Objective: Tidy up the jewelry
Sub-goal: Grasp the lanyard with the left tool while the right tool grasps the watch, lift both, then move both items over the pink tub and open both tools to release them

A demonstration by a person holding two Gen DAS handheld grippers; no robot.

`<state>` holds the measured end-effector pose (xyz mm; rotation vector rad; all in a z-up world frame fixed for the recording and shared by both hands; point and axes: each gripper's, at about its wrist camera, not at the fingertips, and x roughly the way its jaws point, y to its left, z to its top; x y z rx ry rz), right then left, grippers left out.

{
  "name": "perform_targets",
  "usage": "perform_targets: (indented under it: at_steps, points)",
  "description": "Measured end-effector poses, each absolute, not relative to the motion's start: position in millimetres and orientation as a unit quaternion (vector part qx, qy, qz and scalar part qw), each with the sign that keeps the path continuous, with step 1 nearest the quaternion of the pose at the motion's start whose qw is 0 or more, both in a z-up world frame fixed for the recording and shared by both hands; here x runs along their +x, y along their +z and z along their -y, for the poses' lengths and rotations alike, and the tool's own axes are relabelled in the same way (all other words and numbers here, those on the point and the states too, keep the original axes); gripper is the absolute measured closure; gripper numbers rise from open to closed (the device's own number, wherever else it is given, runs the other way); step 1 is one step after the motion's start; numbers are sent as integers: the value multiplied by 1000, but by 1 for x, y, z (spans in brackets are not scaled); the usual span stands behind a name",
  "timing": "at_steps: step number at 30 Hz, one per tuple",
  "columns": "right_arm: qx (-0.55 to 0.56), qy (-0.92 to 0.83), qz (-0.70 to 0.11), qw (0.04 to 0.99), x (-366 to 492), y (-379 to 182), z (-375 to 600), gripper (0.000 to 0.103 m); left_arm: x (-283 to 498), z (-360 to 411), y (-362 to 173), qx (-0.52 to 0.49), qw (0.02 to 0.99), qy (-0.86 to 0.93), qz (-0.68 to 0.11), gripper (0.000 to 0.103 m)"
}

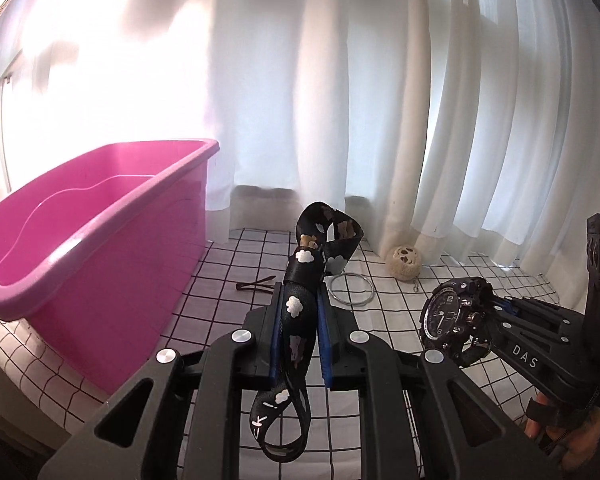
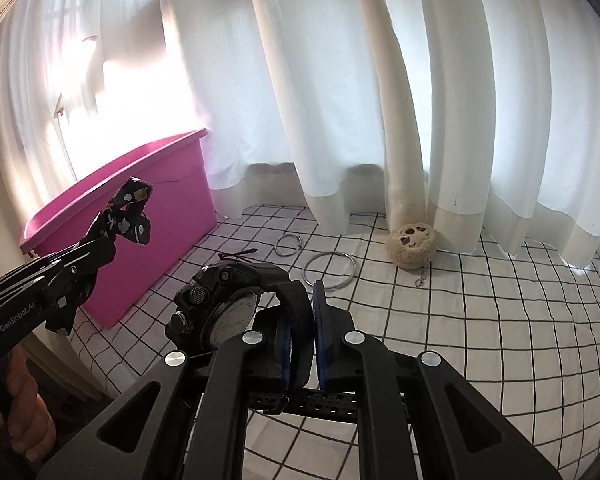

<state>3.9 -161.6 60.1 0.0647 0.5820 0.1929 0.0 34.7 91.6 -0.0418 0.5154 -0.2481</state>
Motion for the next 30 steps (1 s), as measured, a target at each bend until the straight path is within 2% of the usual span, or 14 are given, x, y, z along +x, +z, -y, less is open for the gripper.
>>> perform_targets:
  at_steps: [10,17,22,30]
  points:
    - [-15,210,-234,949,58,147,59,93,19,-138,170,-17,977,-27,-210,88]
    - [-40,274,-242,930,114,186,-32,93,56,-215,173,-42,967,46,-246,88]
    - [-61,296,-282,911,149,185,-91,93,76,-245,154,-49,957,75,-277,88]
    - [-90,283,-343,891,181,145,-135,93,97,-260,128,-58,943,85,-317,88]
